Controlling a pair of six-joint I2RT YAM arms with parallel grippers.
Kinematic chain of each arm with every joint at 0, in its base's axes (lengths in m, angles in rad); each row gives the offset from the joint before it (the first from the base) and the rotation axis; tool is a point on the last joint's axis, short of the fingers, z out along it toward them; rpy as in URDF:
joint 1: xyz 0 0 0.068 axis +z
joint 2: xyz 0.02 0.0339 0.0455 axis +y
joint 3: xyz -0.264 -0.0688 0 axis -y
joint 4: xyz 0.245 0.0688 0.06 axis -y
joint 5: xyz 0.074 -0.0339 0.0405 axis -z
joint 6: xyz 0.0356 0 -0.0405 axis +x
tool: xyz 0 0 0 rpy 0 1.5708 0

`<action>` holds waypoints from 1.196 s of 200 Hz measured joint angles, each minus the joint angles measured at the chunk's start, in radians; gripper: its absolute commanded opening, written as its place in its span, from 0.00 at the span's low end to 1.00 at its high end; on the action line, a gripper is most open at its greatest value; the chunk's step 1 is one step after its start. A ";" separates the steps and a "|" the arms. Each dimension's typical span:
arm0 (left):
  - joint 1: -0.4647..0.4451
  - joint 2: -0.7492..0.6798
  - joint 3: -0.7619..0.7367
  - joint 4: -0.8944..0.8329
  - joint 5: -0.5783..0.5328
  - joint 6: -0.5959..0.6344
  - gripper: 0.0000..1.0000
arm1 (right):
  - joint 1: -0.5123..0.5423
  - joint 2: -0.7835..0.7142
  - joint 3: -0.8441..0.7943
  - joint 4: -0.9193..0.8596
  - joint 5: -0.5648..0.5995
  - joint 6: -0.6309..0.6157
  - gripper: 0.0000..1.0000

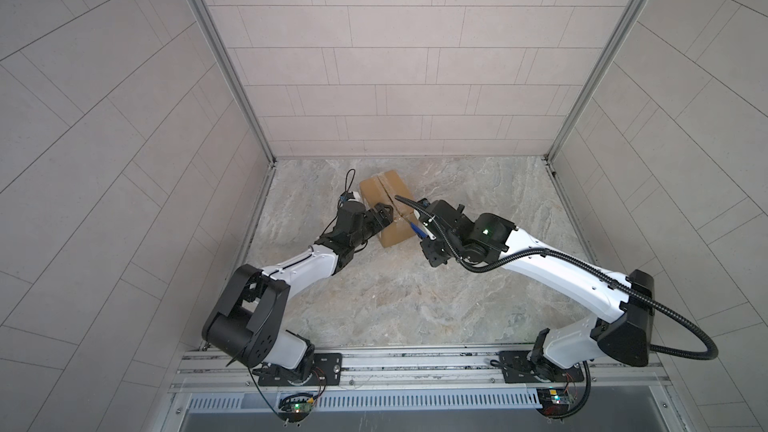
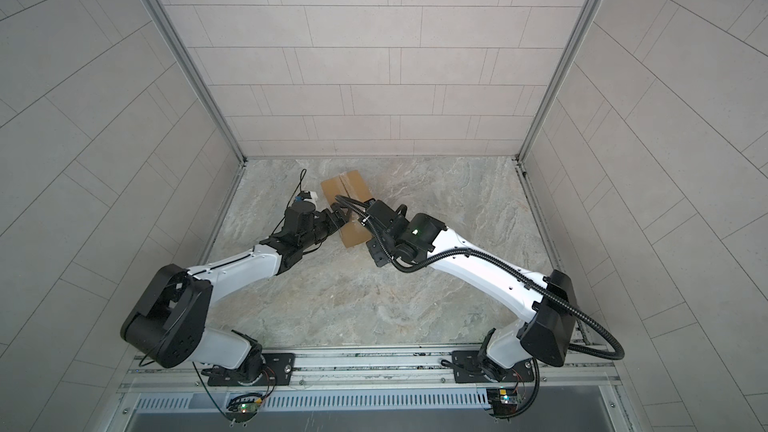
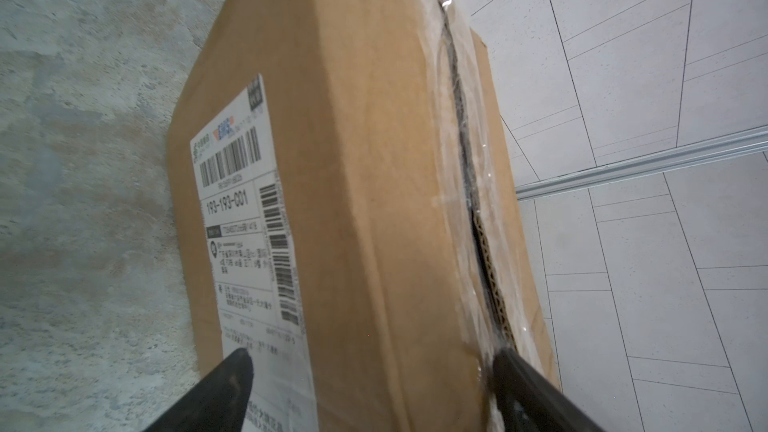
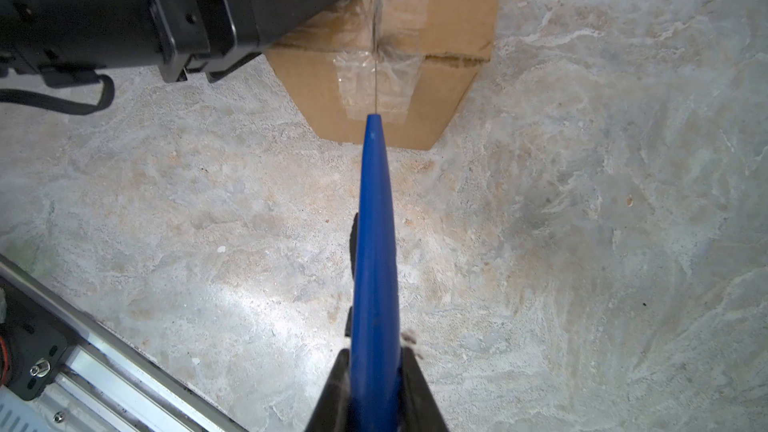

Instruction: Unpack the express box

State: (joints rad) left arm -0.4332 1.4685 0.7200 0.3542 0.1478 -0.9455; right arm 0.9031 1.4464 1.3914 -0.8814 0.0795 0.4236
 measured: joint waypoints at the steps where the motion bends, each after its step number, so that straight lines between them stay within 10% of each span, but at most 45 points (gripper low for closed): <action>1: 0.000 0.000 0.000 0.000 0.000 0.000 0.93 | 0.000 -0.002 -0.002 -0.002 -0.001 0.000 0.00; 116: 0.008 -0.024 0.049 -0.079 -0.010 0.050 0.94 | -0.213 -0.297 -0.226 0.024 -0.018 0.017 0.00; 239: 0.046 -0.211 0.076 -0.281 -0.064 0.188 0.95 | -0.444 -0.026 -0.444 0.473 -0.242 -0.013 0.00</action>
State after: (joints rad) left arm -0.3870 1.2579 0.7963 0.0731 0.0834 -0.7574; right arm 0.4595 1.4208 0.9470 -0.4080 -0.1623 0.4107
